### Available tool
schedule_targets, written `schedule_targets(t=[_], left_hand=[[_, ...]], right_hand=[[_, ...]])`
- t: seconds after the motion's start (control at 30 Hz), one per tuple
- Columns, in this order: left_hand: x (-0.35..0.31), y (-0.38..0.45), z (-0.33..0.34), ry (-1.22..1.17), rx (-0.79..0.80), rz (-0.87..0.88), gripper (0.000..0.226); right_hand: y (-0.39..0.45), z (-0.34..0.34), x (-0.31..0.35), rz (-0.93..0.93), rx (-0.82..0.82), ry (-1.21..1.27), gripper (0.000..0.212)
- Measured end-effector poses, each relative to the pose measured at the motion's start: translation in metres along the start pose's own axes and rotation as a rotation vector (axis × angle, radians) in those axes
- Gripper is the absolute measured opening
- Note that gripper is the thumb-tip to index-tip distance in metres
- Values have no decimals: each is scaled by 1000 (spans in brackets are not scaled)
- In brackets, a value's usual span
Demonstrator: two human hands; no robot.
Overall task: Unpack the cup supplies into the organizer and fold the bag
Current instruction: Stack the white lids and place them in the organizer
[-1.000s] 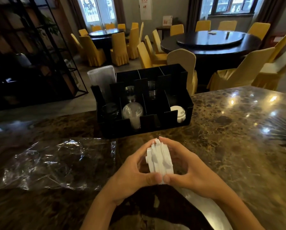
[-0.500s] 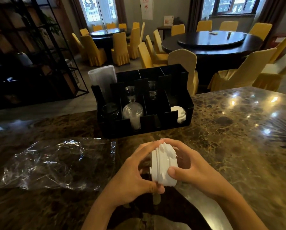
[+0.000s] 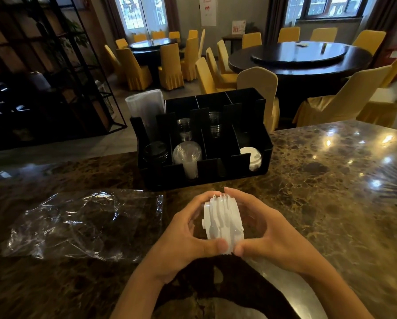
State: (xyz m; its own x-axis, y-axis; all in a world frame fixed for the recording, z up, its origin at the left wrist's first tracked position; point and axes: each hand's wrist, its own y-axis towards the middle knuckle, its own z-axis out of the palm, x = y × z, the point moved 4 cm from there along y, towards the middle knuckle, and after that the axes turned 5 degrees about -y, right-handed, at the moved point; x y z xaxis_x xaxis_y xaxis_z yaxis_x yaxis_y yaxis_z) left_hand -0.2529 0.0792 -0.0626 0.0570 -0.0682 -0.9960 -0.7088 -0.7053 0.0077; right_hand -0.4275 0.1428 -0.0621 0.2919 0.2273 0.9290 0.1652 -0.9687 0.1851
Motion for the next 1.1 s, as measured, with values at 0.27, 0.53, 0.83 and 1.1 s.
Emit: schedule_targets(t=[0.27,0.53,0.83,1.1], left_hand=[[-1,1,2,51,-20,40,93],[-9,8,6,35,39,29,93],[-4,43,13,-36,-109,75,90],[-6,103,34,294,-312,122,76]], right_hand=[[0,0,5,-10,40,11,90],[0,0,2,-70,-7,35,98],[6,2,-14,-87,-331,253,49],[39,-19,-46,7,-592,472,29]])
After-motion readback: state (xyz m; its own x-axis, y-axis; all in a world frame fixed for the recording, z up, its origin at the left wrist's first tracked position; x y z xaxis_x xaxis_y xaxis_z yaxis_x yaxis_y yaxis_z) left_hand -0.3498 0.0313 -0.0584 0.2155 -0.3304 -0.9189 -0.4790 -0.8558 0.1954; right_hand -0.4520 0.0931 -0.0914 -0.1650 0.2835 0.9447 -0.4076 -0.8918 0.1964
